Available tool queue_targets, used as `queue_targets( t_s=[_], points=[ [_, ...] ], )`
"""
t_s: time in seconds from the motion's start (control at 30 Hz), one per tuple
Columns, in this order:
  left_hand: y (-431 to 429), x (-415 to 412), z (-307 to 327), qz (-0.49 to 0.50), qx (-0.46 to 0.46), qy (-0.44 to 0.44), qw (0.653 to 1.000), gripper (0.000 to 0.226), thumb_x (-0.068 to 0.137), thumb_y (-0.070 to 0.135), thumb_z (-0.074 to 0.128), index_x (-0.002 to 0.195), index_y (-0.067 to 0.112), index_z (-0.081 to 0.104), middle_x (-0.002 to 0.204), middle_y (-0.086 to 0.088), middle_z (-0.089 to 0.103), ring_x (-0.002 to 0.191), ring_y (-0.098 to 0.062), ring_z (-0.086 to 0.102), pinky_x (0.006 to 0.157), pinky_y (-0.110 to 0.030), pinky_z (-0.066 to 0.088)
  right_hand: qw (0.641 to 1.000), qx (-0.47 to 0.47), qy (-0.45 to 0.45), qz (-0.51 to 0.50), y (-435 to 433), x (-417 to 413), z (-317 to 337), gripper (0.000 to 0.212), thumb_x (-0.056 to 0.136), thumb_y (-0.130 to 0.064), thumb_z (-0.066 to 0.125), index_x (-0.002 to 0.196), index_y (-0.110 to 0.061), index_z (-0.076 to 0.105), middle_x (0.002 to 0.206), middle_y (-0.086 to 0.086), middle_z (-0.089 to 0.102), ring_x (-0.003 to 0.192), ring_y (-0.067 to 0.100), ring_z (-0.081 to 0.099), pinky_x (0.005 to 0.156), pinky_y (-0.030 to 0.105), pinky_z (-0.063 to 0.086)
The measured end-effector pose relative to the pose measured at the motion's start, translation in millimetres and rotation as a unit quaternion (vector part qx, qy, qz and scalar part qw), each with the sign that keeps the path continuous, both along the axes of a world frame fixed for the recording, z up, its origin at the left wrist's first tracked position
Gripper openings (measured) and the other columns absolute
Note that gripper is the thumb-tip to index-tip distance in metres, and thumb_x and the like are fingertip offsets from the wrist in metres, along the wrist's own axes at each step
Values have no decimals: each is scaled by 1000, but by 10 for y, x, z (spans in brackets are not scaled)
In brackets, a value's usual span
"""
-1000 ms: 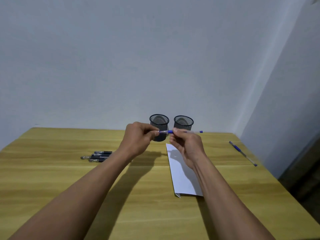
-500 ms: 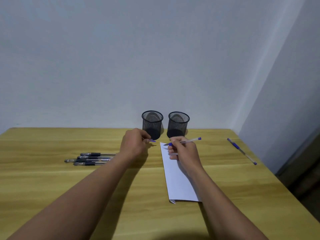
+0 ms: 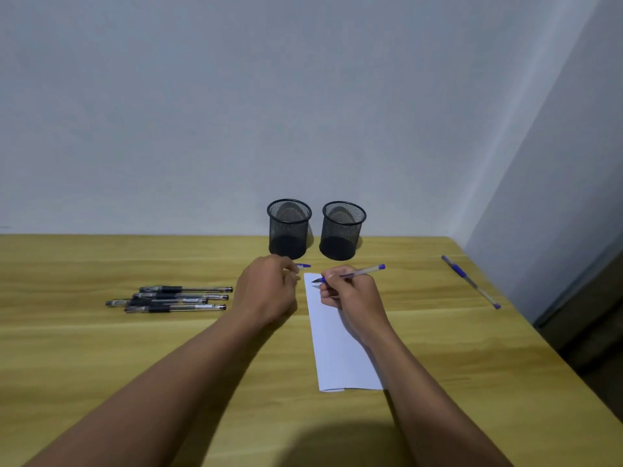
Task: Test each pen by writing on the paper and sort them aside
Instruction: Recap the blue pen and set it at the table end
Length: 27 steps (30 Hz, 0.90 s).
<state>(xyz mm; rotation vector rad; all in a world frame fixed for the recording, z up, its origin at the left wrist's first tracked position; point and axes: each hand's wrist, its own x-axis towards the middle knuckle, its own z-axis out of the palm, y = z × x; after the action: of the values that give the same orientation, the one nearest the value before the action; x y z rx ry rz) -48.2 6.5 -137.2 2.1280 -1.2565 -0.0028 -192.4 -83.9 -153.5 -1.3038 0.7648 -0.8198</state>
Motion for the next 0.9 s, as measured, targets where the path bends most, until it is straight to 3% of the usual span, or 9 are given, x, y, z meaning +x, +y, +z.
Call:
queue_targets(
  t_s=[0.1, 0.2, 0.3, 0.4, 0.5, 0.9],
  points=[
    [254, -178, -50, -64, 68, -44, 995, 39, 83, 56, 59, 109, 31, 73, 112, 9, 72, 105, -20, 62, 86, -37, 51, 1000, -13, 26, -10, 4, 12, 2, 14, 98, -7, 63, 86, -2, 68, 73, 12, 64, 69, 19, 60, 61, 27, 55],
    [328, -236, -84, -78, 123, -79, 986, 53, 83, 65, 55, 126, 35, 65, 134, 8, 61, 131, -21, 48, 104, -42, 38, 997, -30, 72, -21, 18, 19, 8, 13, 95, -6, 63, 84, -1, 68, 68, 13, 63, 64, 19, 59, 54, 29, 51],
    [321, -231, -87, -67, 154, -59, 984, 58, 85, 68, 52, 136, 39, 56, 151, 11, 46, 145, -23, 30, 116, -54, 23, 993, -45, 104, -19, 28, 15, 43, 11, 92, -5, 62, 81, -3, 63, 64, 14, 63, 56, 21, 56, 48, 31, 47],
    [320, -220, -96, -73, 167, -51, 982, 60, 86, 69, 50, 138, 40, 53, 154, 10, 41, 148, -23, 26, 117, -57, 19, 981, -105, 159, -24, -26, 29, 42, 16, 90, -14, 68, 77, -8, 62, 59, 8, 63, 48, 20, 53, 45, 29, 44],
    [315, -217, -99, -74, 170, -51, 981, 59, 87, 68, 50, 138, 41, 52, 155, 10, 40, 148, -24, 25, 117, -58, 18, 984, -118, 133, -21, -69, 46, 15, 15, 85, -13, 69, 75, -13, 58, 52, 3, 59, 47, 25, 53, 46, 32, 41],
    [300, -218, -131, -72, 176, -61, 980, 60, 88, 69, 47, 140, 40, 51, 156, 10, 39, 149, -25, 24, 118, -59, 16, 978, -144, 148, -26, -71, 51, -52, 13, 92, -18, 71, 86, -8, 66, 66, 6, 71, 60, 16, 63, 55, 33, 50]
  ],
)
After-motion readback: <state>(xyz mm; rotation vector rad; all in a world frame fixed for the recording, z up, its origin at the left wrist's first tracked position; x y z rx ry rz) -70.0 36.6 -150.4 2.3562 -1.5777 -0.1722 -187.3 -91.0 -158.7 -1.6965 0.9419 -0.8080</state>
